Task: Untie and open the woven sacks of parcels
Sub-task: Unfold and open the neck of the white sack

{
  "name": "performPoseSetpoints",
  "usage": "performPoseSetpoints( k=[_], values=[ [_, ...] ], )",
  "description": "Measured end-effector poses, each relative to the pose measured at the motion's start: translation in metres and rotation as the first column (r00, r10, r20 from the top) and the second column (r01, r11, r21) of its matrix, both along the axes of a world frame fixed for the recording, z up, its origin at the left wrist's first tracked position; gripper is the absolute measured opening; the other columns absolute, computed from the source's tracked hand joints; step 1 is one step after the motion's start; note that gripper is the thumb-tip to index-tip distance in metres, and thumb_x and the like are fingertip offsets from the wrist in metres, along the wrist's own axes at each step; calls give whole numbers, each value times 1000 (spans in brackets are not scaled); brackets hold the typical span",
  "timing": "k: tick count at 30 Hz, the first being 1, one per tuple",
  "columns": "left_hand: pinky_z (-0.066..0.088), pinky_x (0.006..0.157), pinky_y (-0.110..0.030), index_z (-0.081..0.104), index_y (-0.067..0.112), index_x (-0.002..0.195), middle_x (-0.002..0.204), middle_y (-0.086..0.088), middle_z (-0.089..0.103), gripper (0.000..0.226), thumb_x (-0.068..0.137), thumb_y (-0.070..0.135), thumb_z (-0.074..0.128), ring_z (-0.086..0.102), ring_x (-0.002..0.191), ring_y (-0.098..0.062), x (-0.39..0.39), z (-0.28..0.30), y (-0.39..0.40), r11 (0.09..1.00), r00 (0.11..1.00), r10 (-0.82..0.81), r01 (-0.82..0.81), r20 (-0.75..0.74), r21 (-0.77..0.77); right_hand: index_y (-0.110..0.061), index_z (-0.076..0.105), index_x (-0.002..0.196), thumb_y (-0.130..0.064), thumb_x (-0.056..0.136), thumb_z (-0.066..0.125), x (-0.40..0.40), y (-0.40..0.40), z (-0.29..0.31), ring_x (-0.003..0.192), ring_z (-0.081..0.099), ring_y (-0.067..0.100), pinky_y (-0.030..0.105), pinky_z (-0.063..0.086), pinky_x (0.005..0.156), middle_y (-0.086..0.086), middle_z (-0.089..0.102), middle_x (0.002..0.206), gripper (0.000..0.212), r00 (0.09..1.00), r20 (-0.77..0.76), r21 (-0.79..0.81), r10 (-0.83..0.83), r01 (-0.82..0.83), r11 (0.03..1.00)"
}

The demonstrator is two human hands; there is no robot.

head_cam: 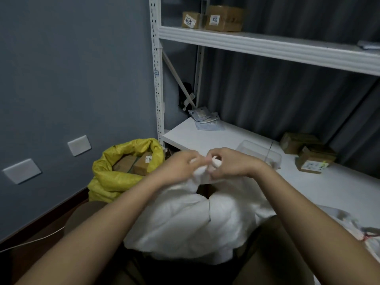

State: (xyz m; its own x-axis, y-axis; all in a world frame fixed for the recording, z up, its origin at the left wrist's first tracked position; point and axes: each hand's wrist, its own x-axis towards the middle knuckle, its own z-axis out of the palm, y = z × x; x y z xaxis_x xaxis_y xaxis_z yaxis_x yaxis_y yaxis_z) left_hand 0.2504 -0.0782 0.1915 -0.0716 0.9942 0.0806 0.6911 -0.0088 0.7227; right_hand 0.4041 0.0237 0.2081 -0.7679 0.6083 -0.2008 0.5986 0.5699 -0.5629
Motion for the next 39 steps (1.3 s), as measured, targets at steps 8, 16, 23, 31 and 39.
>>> performPoseSetpoints(
  k=[8,16,23,31,39],
  values=[
    [42,72,-28,54,19,99,88,4,58,27,91,44,53,54,83,-15,-5,0,-2,998,998,-45,46,-47,31,-18,59,86,-14,72,74,2,-2,-6,70,55,9,22,42,61,-6,60,77,21,989,-139,-170,-51,27,985],
    [38,69,-32,43,21,118,111,-1,55,60,76,58,65,53,104,-22,3,-2,5,999,771,7,25,-637,41,-22,60,78,-11,72,76,-1,-2,-2,60,55,4,17,40,54,-11,60,68,19,999,40,-130,11,-6,992],
    [40,61,-26,51,27,109,78,10,56,46,76,55,67,50,66,-4,-27,5,10,998,993,-58,55,-102,-34,-16,56,83,-22,72,82,12,0,-14,70,50,11,25,37,62,1,56,76,29,960,-261,-275,-99,24,961],
    [38,64,-32,50,23,105,83,6,55,42,86,60,50,51,73,-14,-19,6,19,997,989,28,-37,-143,-61,-22,55,82,-17,75,70,19,14,-15,78,56,18,25,39,59,-3,60,81,17,995,37,249,-90,78,965],
    [38,69,-31,53,17,87,76,2,51,51,83,67,47,47,69,-12,-20,7,31,993,982,-45,63,185,-96,-24,52,82,-16,74,65,34,24,-17,79,56,20,30,37,57,-3,61,82,17,974,1,397,-226,207,894]
  ],
)
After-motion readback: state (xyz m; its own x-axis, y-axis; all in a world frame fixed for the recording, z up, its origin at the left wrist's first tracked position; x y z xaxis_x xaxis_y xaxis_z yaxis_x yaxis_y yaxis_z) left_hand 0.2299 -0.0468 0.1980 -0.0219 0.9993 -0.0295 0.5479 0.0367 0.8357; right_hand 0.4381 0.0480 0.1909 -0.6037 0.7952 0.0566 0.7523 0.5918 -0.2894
